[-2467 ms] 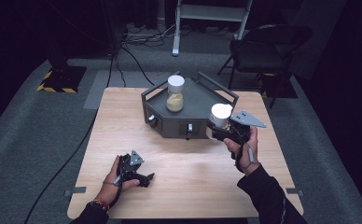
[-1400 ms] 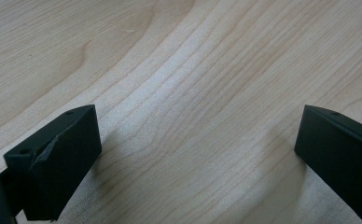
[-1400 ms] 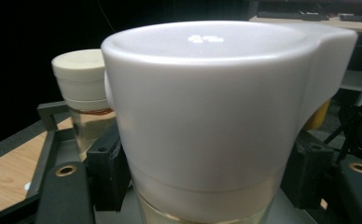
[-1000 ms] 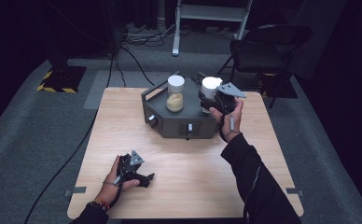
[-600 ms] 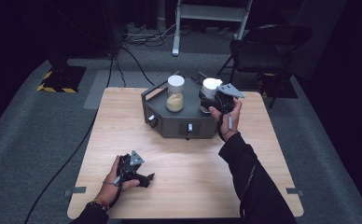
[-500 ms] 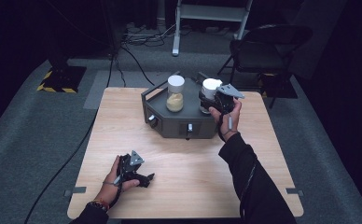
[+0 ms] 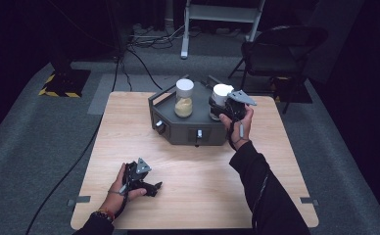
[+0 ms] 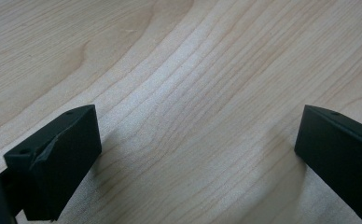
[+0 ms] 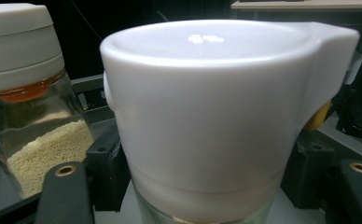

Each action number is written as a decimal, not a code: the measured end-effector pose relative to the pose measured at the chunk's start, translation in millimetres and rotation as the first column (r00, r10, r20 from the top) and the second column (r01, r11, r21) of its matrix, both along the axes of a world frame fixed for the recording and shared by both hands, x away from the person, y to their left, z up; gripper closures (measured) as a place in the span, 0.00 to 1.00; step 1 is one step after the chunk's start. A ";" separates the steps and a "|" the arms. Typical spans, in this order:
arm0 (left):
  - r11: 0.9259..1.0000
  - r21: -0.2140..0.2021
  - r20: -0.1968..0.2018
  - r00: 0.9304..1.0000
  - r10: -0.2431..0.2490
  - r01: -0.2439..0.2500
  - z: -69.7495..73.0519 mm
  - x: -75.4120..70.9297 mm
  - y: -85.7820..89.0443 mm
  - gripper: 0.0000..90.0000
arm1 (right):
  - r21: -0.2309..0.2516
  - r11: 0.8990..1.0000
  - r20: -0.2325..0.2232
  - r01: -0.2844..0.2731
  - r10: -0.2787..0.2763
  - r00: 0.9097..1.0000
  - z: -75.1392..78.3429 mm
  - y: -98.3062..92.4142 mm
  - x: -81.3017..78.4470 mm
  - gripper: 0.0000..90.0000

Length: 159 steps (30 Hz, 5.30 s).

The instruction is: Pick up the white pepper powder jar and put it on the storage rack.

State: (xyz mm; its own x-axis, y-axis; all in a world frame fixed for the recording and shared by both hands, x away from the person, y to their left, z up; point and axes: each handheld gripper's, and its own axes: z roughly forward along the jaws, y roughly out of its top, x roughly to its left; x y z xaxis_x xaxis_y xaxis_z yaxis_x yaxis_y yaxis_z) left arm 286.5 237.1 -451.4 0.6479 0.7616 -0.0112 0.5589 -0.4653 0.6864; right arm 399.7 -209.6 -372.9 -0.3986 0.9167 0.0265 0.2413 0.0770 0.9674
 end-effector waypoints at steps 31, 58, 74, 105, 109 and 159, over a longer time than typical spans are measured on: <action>1.000 0.000 0.000 1.000 0.001 -0.001 0.0 -0.1 -0.1 0.00 | -0.051 0.999 -0.014 -0.011 0.010 1.000 -0.8 -0.4 -4.0 0.03; 1.000 0.000 0.000 1.000 0.000 0.000 0.0 0.0 0.0 0.00 | -0.163 0.987 0.094 0.004 0.011 0.996 7.1 -4.7 -34.2 0.02; 1.000 0.001 0.000 1.000 0.000 0.000 0.1 0.0 -0.1 0.00 | -0.262 0.964 0.130 -0.053 0.089 0.988 8.0 -17.2 -65.2 0.02; 1.000 0.000 0.000 1.000 0.000 0.000 0.0 0.0 0.0 0.00 | -0.418 0.896 0.143 -0.152 0.230 0.963 -34.0 -40.3 -118.2 0.02; 1.000 0.000 0.000 1.000 0.000 0.000 -0.1 0.0 0.0 0.00 | -0.426 0.889 0.128 -0.170 0.245 0.961 -38.7 -42.8 -121.5 0.02; 1.000 0.000 0.000 1.000 -0.001 0.001 -0.1 -0.3 0.0 0.00 | -0.520 0.823 -0.160 -0.229 0.169 0.972 -88.5 -71.1 -134.3 0.02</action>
State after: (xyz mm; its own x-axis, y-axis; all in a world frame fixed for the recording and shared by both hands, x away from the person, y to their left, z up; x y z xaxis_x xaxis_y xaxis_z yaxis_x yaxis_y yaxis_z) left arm 286.3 237.2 -451.5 0.6485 0.7611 -0.0112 0.5582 -0.4655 0.6868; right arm 265.4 -280.7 -461.3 -0.5962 0.7014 -0.3907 0.2597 0.6289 0.7328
